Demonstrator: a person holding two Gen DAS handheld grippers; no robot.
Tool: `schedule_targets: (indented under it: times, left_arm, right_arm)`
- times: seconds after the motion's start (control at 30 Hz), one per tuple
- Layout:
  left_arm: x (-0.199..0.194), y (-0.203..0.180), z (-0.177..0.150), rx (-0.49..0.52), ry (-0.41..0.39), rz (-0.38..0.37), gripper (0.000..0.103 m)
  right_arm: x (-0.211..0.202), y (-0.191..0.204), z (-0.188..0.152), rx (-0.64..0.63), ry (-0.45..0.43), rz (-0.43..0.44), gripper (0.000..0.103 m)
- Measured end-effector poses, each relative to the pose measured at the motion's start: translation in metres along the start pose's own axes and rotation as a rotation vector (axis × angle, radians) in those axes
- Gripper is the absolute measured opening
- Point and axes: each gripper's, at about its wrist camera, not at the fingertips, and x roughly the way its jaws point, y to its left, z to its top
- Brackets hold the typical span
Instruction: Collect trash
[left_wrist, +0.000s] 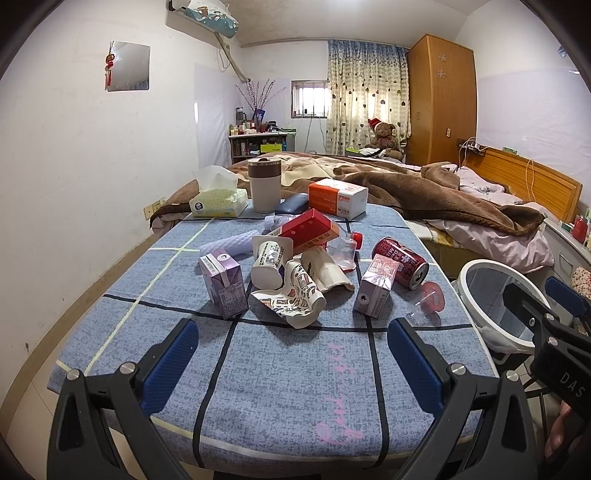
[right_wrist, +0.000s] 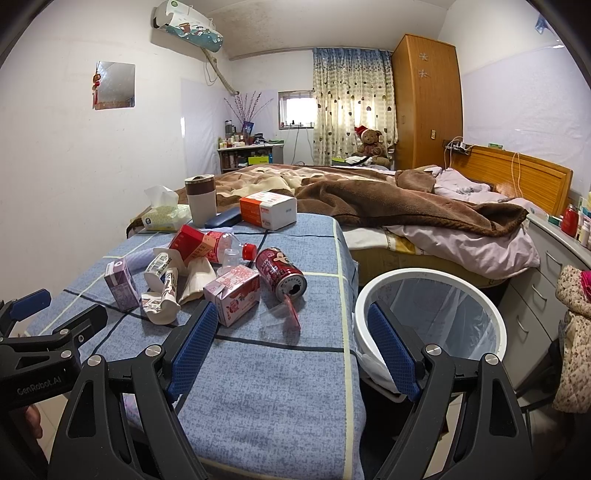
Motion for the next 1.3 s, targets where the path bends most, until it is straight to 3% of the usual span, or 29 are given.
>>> schedule_targets:
  times: [0.83,1.03,1.13,1.3]
  left_arm:
    - [0.012,0.003,-0.001,-0.007,0.030,-0.007,0.103]
    - [0.028,0.007,-0.004,-0.017,0.073,-0.042,0.103]
    - [0.042,0.015,-0.003,-0.055,0.103,-0.100,0.103]
    - [0.068,0.026,0.002,-0.116,0.157,-0.131,0.103]
  right_arm:
    - [0.003,-0.001,0.000,-0.008,0.005,0.002,0.085]
    - [0.016,-0.007,0.001,-0.012,0.020,-0.001,0.085]
    - [0.032,-0.009,0.004,-0.019,0.033,0.009,0.085]
    - [0.064,-0.014,0.012,-0.050,0.055,0.024,0.085]
